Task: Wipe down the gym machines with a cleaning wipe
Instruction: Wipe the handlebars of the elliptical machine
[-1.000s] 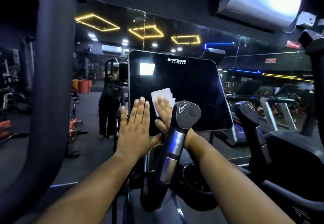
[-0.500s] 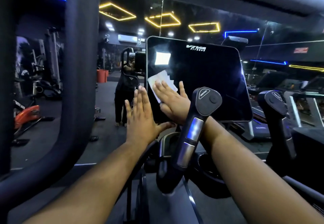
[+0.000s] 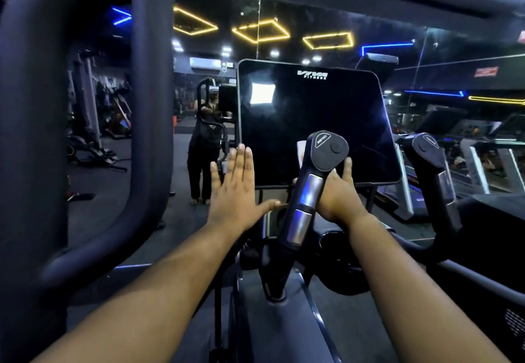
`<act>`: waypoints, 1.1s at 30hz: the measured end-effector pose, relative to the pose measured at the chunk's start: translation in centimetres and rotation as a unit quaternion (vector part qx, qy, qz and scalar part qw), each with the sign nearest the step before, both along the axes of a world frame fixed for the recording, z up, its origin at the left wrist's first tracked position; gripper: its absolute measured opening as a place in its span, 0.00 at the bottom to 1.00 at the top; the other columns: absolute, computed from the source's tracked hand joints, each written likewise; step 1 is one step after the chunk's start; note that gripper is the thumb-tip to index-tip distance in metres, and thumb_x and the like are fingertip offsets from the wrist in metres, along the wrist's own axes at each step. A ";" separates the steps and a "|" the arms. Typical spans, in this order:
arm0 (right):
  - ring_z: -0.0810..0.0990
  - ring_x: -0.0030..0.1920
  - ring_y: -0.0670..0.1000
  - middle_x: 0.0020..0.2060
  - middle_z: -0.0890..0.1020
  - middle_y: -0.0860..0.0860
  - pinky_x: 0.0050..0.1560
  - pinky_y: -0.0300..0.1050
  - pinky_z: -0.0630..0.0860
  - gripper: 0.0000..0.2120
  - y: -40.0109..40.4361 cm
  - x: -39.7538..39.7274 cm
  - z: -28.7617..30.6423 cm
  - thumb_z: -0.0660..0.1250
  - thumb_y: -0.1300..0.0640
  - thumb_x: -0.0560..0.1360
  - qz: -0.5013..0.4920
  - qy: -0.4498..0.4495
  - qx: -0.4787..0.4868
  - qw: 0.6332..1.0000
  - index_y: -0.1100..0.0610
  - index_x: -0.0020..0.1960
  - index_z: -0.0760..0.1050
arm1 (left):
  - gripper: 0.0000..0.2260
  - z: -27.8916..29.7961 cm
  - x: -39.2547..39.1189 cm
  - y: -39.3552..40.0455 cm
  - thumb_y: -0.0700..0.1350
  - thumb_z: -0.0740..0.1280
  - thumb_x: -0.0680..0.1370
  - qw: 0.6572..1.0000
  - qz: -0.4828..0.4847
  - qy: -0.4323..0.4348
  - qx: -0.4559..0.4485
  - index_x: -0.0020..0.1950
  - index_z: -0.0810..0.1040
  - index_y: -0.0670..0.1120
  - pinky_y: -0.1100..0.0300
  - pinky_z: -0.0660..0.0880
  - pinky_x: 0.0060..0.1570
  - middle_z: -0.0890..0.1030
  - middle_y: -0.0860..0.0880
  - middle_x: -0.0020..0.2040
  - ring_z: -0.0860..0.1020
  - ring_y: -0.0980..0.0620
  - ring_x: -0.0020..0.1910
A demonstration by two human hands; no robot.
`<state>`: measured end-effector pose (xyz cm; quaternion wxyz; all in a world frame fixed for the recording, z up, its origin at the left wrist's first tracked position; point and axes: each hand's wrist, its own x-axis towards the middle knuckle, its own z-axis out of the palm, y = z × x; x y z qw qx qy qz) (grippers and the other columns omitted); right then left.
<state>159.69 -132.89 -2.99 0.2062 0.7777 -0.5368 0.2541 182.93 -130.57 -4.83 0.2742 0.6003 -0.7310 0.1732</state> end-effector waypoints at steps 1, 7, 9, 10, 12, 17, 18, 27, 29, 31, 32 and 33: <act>0.53 0.81 0.56 0.79 0.63 0.50 0.77 0.65 0.33 0.32 -0.3 0.4 -0.3 0.53 0.41 0.77 0.003 -0.055 0.044 0.998 0.50 0.79 0.64 | 0.56 0.2 0.4 0.2 0.78 0.51 0.72 1.000 0.003 0.000 0.004 0.78 0.25 0.43 0.39 0.31 0.77 0.26 0.47 0.79 0.28 0.49 0.79; 0.78 0.67 0.57 0.67 0.79 0.60 0.79 0.46 0.33 0.21 -0.6 6.3 1.5 0.68 0.57 0.78 0.210 0.073 -0.133 0.966 0.64 0.69 0.76 | 0.47 0.2 1.7 0.0 0.73 0.32 0.71 0.999 0.026 -0.039 0.018 0.78 0.28 0.41 0.33 0.34 0.76 0.30 0.43 0.80 0.32 0.46 0.80; 0.83 0.60 0.53 0.60 0.84 0.57 0.79 0.66 0.41 0.20 -2.4 6.8 4.7 0.63 0.55 0.75 0.158 0.106 -0.179 0.965 0.61 0.63 0.82 | 0.45 0.3 1.3 -0.3 0.70 0.32 0.72 0.999 0.039 -0.037 0.008 0.77 0.27 0.40 0.33 0.35 0.76 0.30 0.42 0.80 0.33 0.45 0.80; 0.82 0.61 0.51 0.61 0.83 0.56 0.71 0.80 0.49 0.23 -3.4 6.5 6.1 0.58 0.54 0.74 0.112 0.090 -0.197 0.970 0.59 0.64 0.81 | 0.44 0.7 1.1 -0.4 0.70 0.35 0.74 0.999 0.039 -0.037 0.008 0.77 0.27 0.40 0.33 0.35 0.76 0.30 0.42 0.80 0.32 0.45 0.80; 0.65 0.75 0.44 0.76 0.69 0.52 0.67 0.85 0.48 0.27 -5.5 4.8 7.9 0.53 0.54 0.79 0.008 0.016 -0.088 0.996 0.56 0.78 0.66 | 0.46 1.3 1.0 -0.6 0.72 0.43 0.76 0.998 0.041 -0.048 0.009 0.77 0.26 0.41 0.33 0.34 0.76 0.29 0.43 0.80 0.32 0.46 0.80; 0.45 0.81 0.46 0.83 0.49 0.48 0.74 0.70 0.31 0.32 -5.3 9.0 9.3 0.54 0.50 0.83 0.041 -0.042 0.017 0.998 0.52 0.83 0.47 | 0.51 1.8 1.5 -1.5 0.75 0.47 0.75 0.997 0.044 -0.066 0.016 0.78 0.26 0.41 0.32 0.33 0.75 0.27 0.45 0.79 0.30 0.48 0.79; 0.44 0.81 0.46 0.83 0.49 0.48 0.74 0.70 0.31 0.31 -5.1 10.4 9.2 0.53 0.50 0.83 0.092 0.007 0.016 0.996 0.52 0.83 0.47 | 0.51 1.7 1.5 -1.7 0.74 0.48 0.75 0.997 0.041 -0.058 0.019 0.78 0.26 0.42 0.32 0.32 0.74 0.27 0.45 0.80 0.29 0.49 0.79; 0.45 0.82 0.47 0.83 0.49 0.49 0.75 0.69 0.31 0.31 -7.4 9.2 11.7 0.52 0.50 0.83 0.049 -0.047 0.014 0.998 0.53 0.83 0.47 | 0.51 1.6 1.6 -1.4 0.73 0.52 0.77 0.998 0.018 -0.037 0.042 0.76 0.22 0.42 0.31 0.31 0.74 0.22 0.47 0.76 0.26 0.50 0.77; 0.44 0.82 0.46 0.83 0.48 0.48 0.75 0.68 0.31 0.31 -5.9 10.5 9.3 0.52 0.50 0.83 0.104 0.020 0.012 0.994 0.52 0.83 0.46 | 0.52 1.4 1.6 -1.6 0.73 0.52 0.76 0.998 0.018 -0.031 0.042 0.76 0.22 0.42 0.31 0.31 0.73 0.23 0.47 0.77 0.27 0.50 0.78; 0.45 0.81 0.45 0.82 0.49 0.46 0.76 0.66 0.32 0.31 -4.4 10.5 7.0 0.49 0.51 0.82 0.119 0.064 0.005 0.991 0.50 0.83 0.47 | 0.53 1.2 1.6 -1.5 0.75 0.52 0.75 0.998 0.016 -0.023 0.049 0.76 0.22 0.42 0.32 0.29 0.72 0.24 0.47 0.78 0.28 0.50 0.78; 0.47 0.81 0.45 0.82 0.51 0.46 0.76 0.66 0.34 0.32 -4.1 10.0 6.0 0.47 0.51 0.79 0.116 0.075 -0.011 0.990 0.50 0.83 0.50 | 0.54 1.2 1.6 -1.5 0.75 0.52 0.75 0.998 0.013 -0.016 0.053 0.76 0.22 0.42 0.33 0.28 0.71 0.24 0.47 0.78 0.28 0.51 0.78; 0.52 0.81 0.45 0.82 0.55 0.47 0.76 0.68 0.39 0.34 -3.8 9.5 4.8 0.48 0.51 0.76 0.113 0.088 -0.039 0.989 0.51 0.82 0.54 | 0.54 0.9 1.6 -1.3 0.75 0.53 0.75 0.998 0.009 -0.005 0.056 0.76 0.22 0.42 0.33 0.28 0.71 0.25 0.47 0.78 0.28 0.51 0.79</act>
